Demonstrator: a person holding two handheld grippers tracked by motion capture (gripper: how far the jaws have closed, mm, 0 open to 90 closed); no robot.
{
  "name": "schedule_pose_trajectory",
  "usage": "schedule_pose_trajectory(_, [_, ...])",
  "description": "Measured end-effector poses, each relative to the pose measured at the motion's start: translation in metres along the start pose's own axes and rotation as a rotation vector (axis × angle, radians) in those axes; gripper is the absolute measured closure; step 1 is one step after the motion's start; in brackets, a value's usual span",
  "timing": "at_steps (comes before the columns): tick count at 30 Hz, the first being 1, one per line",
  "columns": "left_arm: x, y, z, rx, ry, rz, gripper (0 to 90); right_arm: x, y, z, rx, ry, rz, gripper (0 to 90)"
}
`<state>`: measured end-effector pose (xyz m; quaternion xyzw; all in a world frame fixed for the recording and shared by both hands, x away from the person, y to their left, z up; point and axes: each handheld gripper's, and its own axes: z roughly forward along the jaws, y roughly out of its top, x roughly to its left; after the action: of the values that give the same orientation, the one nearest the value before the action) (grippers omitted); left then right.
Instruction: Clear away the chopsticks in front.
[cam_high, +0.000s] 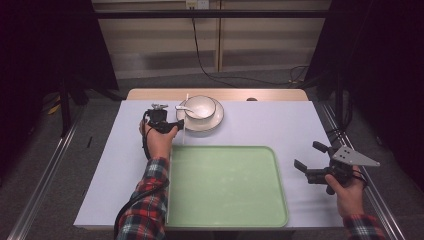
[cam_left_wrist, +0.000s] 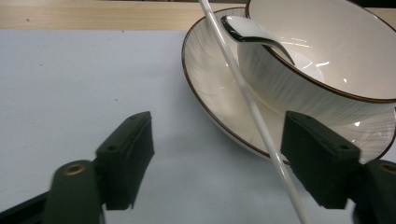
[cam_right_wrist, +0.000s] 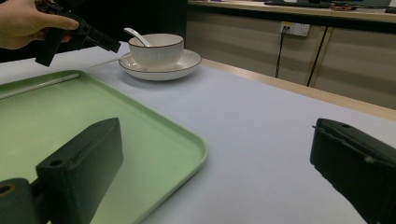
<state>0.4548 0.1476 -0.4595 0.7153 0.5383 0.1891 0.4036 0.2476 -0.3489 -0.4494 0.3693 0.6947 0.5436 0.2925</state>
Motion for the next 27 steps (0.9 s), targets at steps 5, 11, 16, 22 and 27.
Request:
schedule_pose_trajectory(5, [-0.001, 0.0, 0.002, -0.008, -0.018, -0.013, 35.4, 0.0, 0.0, 0.0, 0.003, -0.004, 0.002, 1.8])
schedule_pose_trajectory(11, [-0.004, 0.004, 0.004, 0.0, -0.033, -0.002, 47.9, 0.0, 0.0, 0.0, 0.002, 0.001, 0.0, 1.8])
schedule_pose_trajectory(16, [-0.008, 0.006, 0.007, 0.004, -0.036, -0.004, 51.5, 0.0, 0.0, 0.0, 0.003, 0.001, 0.001, 1.8])
schedule_pose_trajectory(22, [-0.011, 0.008, 0.011, 0.032, -0.008, 0.034, 48.1, 0.0, 0.0, 0.0, 0.002, 0.002, -0.001, 1.8])
schedule_pose_trajectory(27, [-0.014, 0.008, 0.014, 0.051, -0.011, 0.027, 53.2, -0.001, 0.0, 0.0, 0.005, 0.001, 0.001, 1.8])
